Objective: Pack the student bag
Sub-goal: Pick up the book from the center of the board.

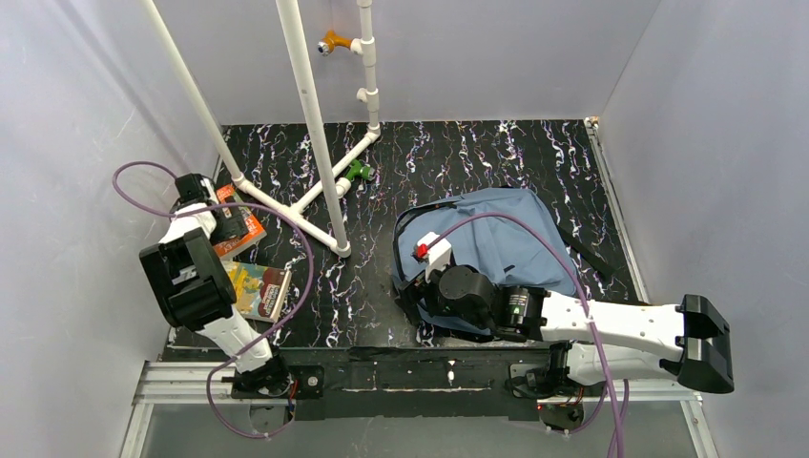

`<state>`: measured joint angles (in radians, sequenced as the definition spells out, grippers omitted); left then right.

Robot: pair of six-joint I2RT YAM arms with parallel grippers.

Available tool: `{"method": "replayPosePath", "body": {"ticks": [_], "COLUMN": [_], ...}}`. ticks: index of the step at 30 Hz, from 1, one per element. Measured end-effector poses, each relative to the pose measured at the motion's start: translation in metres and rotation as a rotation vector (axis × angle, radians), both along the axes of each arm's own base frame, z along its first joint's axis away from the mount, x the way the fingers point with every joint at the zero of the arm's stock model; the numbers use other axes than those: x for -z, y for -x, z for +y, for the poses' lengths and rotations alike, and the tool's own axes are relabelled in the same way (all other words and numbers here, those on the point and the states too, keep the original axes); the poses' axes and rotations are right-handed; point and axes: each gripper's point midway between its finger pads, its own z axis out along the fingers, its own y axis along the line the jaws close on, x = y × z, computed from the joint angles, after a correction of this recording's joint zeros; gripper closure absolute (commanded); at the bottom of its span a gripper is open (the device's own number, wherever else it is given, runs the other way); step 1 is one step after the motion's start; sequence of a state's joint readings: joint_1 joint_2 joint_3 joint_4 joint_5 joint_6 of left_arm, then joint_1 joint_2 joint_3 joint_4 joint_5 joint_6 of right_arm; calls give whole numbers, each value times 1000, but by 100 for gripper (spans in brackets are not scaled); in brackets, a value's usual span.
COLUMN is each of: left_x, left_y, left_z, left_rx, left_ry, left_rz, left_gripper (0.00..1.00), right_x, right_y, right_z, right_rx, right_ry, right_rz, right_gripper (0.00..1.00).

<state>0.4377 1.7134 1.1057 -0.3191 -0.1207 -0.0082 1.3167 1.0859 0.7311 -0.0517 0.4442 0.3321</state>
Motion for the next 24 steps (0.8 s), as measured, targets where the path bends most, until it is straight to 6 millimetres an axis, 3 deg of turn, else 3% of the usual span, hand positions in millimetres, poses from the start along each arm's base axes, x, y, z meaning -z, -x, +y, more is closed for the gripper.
{"method": "replayPosePath", "body": {"ticks": [5,10,16,24], "left_x": [1,12,14,13], "left_y": [6,28,29,43], "left_z": [-4,-18,-22,-67], "left_rx": [-16,-16,-6,56], "left_ry": [12,64,122,270], "left_rz": [-61,-64,-73,-50], "left_gripper": [4,11,15,15], "right_x": [-8,-22,-26,-30], "right_y": [-2,-4,-4,-5], "right_z": [-5,-11,-13,-13], "right_rx": [9,21,25,30], "right_ry": [-11,-50,-60,-74], "right_rz": [-23,-46,-53,-59], "right_gripper": [2,2,2,2]}}
